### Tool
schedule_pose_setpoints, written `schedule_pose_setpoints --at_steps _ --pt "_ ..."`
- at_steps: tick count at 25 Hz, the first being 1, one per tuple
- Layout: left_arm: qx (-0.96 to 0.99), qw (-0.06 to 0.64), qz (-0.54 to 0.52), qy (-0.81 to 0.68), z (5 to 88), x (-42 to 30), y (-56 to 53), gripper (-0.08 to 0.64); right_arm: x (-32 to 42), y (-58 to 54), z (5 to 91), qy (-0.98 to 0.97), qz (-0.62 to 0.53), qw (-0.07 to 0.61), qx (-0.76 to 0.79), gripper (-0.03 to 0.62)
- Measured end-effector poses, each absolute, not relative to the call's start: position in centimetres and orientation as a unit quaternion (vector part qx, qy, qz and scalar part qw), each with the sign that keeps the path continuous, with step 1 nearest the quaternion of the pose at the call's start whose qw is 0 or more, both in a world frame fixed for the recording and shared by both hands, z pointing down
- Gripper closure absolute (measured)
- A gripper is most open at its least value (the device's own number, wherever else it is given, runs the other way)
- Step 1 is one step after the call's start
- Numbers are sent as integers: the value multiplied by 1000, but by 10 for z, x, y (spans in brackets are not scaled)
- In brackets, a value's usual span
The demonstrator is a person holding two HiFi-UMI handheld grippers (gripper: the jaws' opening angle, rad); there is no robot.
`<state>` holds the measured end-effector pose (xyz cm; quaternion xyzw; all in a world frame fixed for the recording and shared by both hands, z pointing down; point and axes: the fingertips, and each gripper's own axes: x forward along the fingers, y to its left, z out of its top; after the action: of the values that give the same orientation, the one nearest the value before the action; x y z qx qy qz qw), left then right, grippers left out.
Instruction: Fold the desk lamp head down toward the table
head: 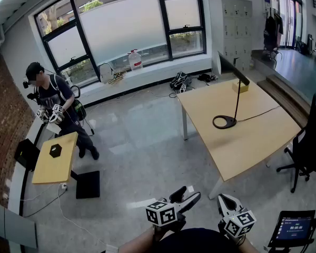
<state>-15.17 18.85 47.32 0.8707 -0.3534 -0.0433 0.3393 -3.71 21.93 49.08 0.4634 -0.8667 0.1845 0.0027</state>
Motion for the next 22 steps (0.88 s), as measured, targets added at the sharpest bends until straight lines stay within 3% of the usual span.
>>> schedule_pose_setpoints --at_steps 22 --pt "871 346 -25 -348 481 -142 214 190 -9 245 474 -846 161 -46 506 586"
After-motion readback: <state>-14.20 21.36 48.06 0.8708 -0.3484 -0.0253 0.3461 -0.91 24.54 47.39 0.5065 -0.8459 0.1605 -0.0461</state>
